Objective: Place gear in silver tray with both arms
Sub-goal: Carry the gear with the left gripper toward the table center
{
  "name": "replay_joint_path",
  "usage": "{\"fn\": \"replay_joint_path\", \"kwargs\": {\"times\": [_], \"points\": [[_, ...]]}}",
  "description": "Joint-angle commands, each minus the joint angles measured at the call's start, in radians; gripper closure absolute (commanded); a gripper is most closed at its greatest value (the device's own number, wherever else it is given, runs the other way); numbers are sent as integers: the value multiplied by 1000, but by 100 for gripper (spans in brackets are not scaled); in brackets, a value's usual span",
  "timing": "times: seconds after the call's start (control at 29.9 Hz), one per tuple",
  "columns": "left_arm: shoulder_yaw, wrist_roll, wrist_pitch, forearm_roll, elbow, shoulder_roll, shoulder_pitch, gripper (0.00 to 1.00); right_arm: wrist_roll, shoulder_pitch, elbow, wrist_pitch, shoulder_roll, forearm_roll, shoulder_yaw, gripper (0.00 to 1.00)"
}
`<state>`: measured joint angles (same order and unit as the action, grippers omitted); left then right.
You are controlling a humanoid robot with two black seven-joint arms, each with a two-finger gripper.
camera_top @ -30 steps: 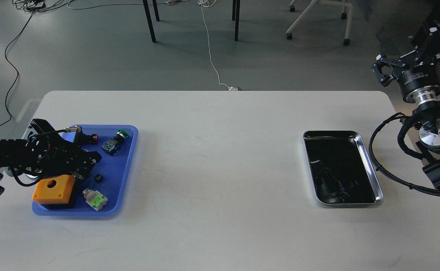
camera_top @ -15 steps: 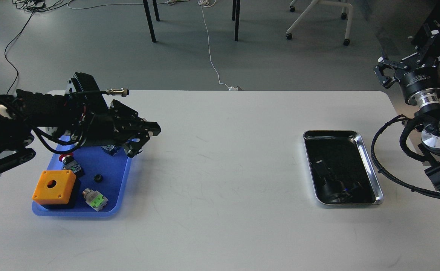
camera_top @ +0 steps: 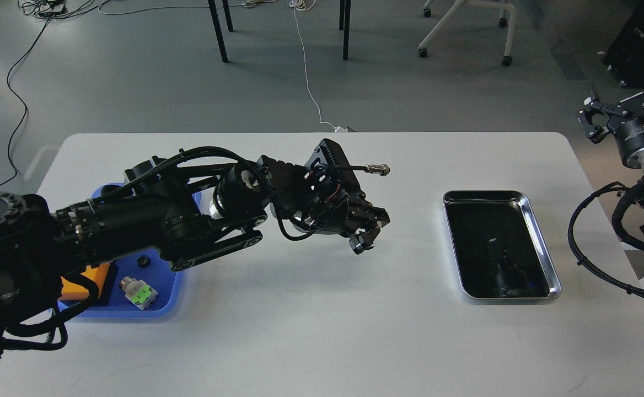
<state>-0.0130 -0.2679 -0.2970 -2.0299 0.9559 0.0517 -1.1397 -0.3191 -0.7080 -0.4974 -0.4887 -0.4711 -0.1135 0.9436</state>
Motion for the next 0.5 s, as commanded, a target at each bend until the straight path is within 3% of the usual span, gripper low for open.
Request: {"fn": "replay_joint_path", "kwargs": {"times": [0.0, 0.33, 0.47], "points": [[39, -2, 9, 3, -124, -52, 1, 90, 0, 7, 0, 0, -4, 0, 0, 1], [41, 3, 9, 0, -134, -52, 46, 86, 0, 13, -3, 0, -4, 0, 0, 1], [64, 3, 12, 3, -134, -52, 58, 79, 0, 13, -4, 0, -3, 0, 0, 1]]}}
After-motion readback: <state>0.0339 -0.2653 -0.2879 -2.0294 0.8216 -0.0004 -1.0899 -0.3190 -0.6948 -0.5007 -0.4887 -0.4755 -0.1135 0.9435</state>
